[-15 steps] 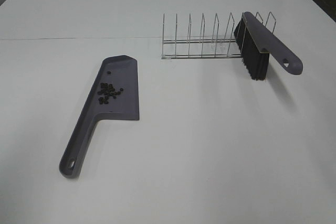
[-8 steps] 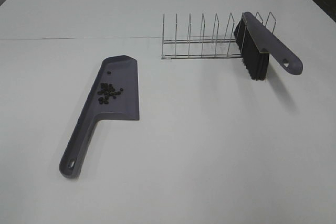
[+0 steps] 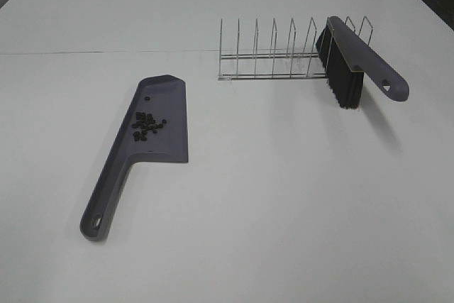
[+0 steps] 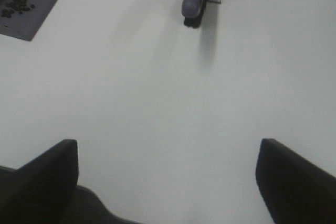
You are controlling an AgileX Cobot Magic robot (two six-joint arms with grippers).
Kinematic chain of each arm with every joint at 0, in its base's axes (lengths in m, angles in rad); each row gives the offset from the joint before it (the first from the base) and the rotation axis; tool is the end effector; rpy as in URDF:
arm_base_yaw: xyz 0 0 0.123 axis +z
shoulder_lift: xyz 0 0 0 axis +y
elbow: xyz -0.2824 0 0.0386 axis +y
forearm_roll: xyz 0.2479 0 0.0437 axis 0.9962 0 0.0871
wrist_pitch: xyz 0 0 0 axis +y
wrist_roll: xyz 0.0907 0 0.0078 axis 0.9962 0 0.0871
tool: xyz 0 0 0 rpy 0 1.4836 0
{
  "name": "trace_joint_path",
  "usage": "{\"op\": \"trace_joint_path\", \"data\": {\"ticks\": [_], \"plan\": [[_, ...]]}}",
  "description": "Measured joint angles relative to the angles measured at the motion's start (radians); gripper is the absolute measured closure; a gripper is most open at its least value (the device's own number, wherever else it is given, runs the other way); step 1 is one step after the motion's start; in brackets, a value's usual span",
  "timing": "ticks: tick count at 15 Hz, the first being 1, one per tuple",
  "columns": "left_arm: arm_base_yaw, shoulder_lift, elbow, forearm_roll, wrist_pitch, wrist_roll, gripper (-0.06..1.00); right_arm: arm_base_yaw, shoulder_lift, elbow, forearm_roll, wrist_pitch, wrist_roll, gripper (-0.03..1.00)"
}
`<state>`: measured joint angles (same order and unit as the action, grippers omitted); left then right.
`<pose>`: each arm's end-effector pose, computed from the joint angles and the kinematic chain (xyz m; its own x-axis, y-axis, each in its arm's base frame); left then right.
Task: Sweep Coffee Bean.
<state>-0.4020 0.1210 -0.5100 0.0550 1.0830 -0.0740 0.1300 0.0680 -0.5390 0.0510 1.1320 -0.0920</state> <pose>0.0126 -0.0005 0.2780 -0.5408 0.1776 -0.8222 0.3284 0.9445 -0.0120 -0.0022 0.0039 0.2827 -0.5247 -0.1394 -0.8398 -0.2053 0.9781 -0.0341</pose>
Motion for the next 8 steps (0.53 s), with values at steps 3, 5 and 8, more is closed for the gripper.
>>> {"op": "trace_joint_path", "data": {"ticks": [3,5,8], "plan": [[0.000,0.000,0.007,-0.055,-0.018,0.074,0.26,0.000,-0.038,0.031,0.040,-0.048,-0.045,0.12],[0.000,0.000,0.007,-0.078,-0.019,0.097,0.26,0.000,-0.038,0.034,0.041,-0.051,-0.052,0.12],[0.000,0.000,0.007,-0.095,-0.019,0.100,0.26,0.000,-0.038,0.034,0.041,-0.053,-0.052,0.12]]}}
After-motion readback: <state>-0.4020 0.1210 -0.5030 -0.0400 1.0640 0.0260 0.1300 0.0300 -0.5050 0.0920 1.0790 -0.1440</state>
